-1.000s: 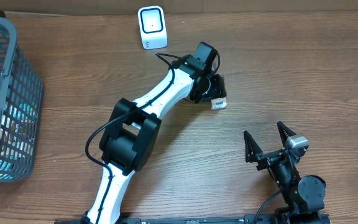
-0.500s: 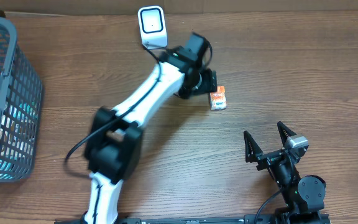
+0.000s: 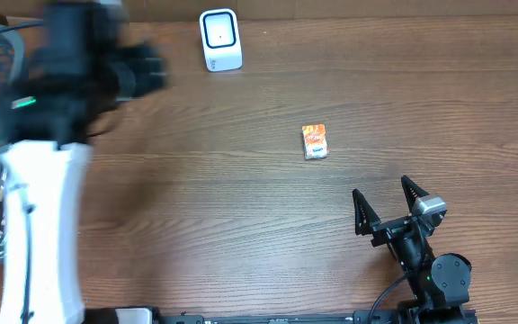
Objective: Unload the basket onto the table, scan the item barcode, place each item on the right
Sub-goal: 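Place the orange pack on the table and release it, then move the left gripper back into the basket toward the Kleenex pack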
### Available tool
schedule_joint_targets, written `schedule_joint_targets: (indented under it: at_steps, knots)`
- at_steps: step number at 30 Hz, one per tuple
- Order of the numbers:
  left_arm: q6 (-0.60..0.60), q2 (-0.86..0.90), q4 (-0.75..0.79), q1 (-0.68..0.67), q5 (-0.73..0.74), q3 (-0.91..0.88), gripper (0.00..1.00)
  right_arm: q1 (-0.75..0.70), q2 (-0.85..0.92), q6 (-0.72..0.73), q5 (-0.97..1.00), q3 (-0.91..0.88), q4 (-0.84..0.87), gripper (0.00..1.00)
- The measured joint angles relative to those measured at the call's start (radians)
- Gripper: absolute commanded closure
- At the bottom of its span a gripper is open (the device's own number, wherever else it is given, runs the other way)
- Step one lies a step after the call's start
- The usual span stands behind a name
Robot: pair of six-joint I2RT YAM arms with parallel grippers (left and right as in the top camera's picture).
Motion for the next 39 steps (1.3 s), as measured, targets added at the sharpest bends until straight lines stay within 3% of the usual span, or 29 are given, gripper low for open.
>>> schedule_joint_targets:
  at_steps: [8,17,30,31,34,39]
  knots:
    - [0.058,-0.084,-0.004,0.442,0.023,0.000,0.24,0.000,0.000,0.000,0.000,0.000,0.000,0.00]
    - [0.031,-0.007,-0.022,0.708,0.030,0.000,0.35,0.000,0.000,0.000,0.000,0.000,0.000,0.00]
    - [-0.034,0.299,-0.062,0.756,-0.007,0.000,0.45,0.000,0.000,0.000,0.000,0.000,0.000,0.00]
    - [-0.041,0.323,-0.061,0.756,-0.011,0.000,0.48,0.000,0.000,0.000,0.000,0.000,0.000,0.00]
    - [-0.061,0.378,-0.054,0.756,-0.023,0.000,0.69,0.000,0.000,0.000,0.000,0.000,0.000,0.00]
    - [-0.071,0.466,-0.043,0.756,-0.040,0.000,0.71,0.000,0.000,0.000,0.000,0.000,0.000,0.00]
